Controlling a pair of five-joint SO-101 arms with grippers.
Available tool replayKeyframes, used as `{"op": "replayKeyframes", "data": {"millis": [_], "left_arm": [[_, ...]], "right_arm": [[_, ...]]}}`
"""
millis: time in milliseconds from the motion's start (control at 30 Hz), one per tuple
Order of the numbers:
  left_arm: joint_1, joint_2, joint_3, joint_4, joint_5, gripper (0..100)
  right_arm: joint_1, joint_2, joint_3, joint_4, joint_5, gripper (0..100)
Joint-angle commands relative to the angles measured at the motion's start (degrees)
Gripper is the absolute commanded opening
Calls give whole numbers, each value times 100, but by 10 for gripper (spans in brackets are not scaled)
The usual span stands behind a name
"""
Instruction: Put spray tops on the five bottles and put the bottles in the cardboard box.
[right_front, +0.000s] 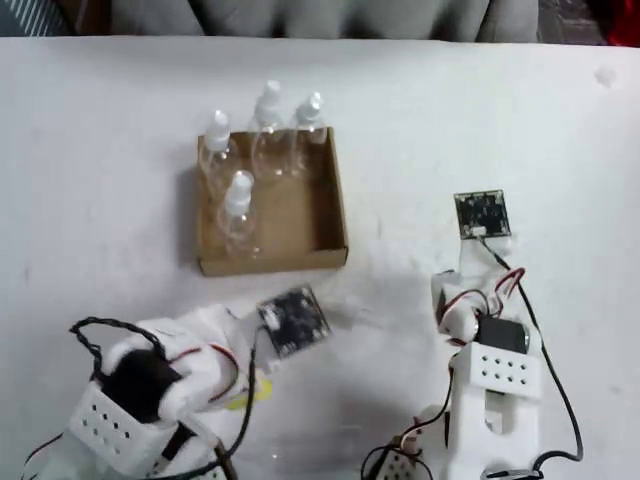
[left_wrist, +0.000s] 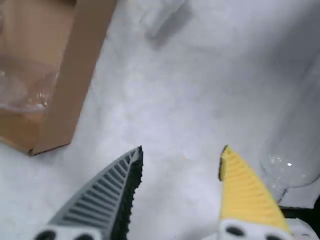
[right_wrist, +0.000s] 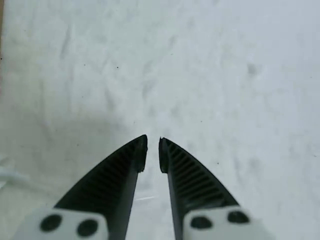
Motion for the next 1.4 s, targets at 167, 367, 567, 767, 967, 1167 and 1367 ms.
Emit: {"op": "replayKeyframes", "data": {"millis": [167,367,567,767,967,1167,1367], "left_arm": [[1701,-277,0,-176,158,303],[2527,-242,-176,-141,615,376],[3512,-242,273,-457,1248,388],[3530,-242,1275,-1064,1415,390],[3521,-233,1749,-1732,1574,390],[3521,-233,2127,-2057,1574,390],[3099,-224,2426,-2514,1538,390]], "right_arm": [[409,409,-123,-620,-79,17],[655,1657,-897,-734,-404,17],[831,2686,-1635,-497,-475,17],[927,2844,-1785,-374,-484,17],[919,2844,-1785,-365,-484,17],[927,2844,-1785,-365,-484,17],[927,2844,-1785,-365,-484,17]]}}
